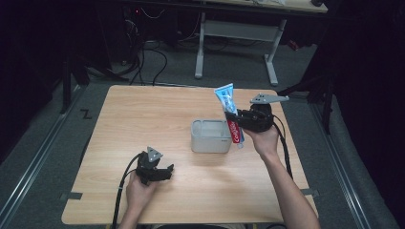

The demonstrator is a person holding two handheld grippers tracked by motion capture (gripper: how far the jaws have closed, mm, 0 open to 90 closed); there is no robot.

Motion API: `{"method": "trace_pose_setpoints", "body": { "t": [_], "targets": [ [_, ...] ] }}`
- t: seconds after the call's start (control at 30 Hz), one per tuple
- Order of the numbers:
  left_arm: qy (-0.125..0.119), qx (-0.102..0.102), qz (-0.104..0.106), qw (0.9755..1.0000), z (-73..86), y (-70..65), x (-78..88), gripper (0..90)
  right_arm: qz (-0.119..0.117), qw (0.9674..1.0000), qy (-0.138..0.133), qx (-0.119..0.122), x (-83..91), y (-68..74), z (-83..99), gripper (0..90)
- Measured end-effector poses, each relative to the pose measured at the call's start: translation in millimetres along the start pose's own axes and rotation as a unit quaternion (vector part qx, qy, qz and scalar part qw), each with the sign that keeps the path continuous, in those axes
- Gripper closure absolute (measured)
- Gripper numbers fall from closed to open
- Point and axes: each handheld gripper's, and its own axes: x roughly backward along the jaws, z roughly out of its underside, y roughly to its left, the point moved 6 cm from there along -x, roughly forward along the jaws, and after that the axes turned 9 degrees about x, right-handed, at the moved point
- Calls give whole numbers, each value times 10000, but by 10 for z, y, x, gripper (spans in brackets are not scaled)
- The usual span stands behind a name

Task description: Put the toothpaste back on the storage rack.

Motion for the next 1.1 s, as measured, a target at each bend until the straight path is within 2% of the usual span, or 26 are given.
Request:
{"method": "trace_pose_setpoints", "body": {
  "t": [0.53,0.7,1.1],
  "targets": [
    [1,4,-3,10000,0,-2,-1,191,37,10000,-63,10,-196,-18,-155,710],
    [8,-4,-4,10000,0,-1,0,192,49,9999,-76,-83,-269,-45,-189,710],
    [0,0,2,10000,0,-3,-1,194,91,9999,-118,-83,-434,-36,-318,710]
  ]
}}
